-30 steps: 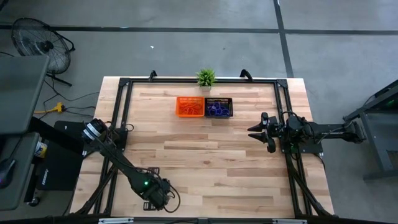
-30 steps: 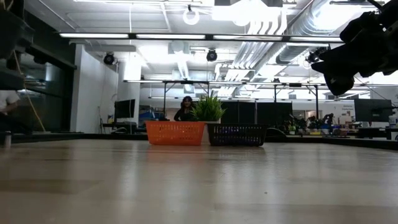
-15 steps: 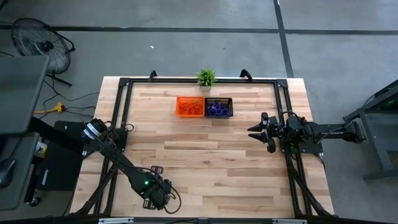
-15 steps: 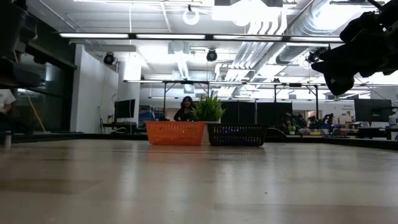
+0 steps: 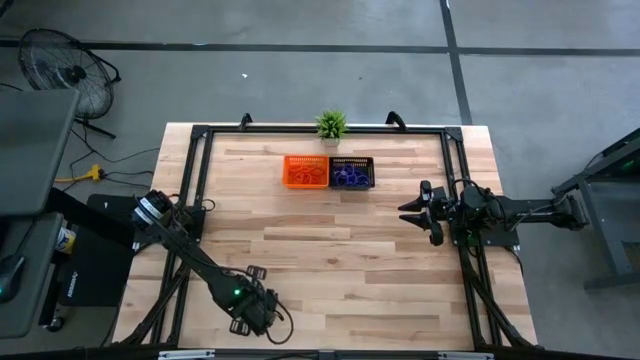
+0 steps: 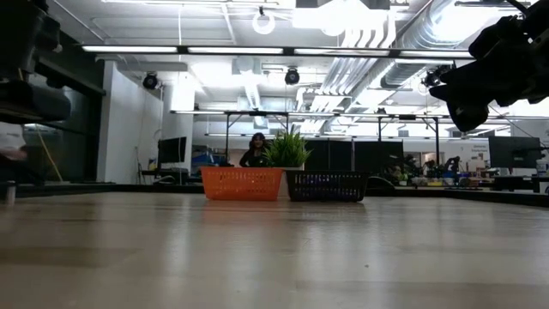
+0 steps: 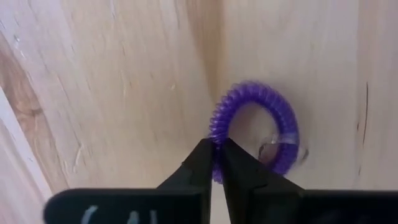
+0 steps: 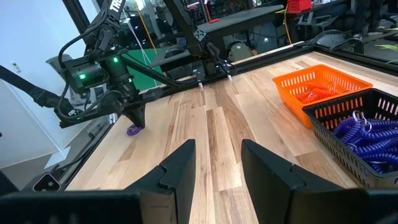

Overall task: Sort spring keychains into baskets
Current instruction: Put the purple spring keychain into the black basket

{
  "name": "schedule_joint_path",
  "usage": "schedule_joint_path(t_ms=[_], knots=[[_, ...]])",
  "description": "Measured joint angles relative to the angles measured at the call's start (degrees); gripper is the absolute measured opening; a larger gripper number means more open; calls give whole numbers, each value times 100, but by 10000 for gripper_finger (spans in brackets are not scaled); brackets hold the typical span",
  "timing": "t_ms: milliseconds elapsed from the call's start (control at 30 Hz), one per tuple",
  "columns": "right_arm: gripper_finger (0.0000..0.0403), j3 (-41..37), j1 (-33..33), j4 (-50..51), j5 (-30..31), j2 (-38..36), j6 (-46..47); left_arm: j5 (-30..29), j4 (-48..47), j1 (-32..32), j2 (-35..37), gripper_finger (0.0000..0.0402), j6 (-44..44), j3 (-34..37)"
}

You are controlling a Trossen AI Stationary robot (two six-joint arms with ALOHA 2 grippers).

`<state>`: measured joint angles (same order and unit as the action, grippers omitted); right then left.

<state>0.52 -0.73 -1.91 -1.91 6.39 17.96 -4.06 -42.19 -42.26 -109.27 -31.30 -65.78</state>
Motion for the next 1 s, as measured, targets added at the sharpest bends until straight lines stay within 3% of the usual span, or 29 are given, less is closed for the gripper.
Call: schedule_joint_path(t_ms=[333,400,533,1000], knots=[[124,1,0,0,-2,0,0,210,-79,259,197,4,-729,-129],[124,-1,0,0,0,0,0,-178,-207,318,317,3,-855,-174],[124,2,-1,-2,-2,0,0,-490,-186,613,525,3,-1201,-268],[124,2,2,0,-2,0,0,-286,-77,1730,1531,2,-1553,-280]])
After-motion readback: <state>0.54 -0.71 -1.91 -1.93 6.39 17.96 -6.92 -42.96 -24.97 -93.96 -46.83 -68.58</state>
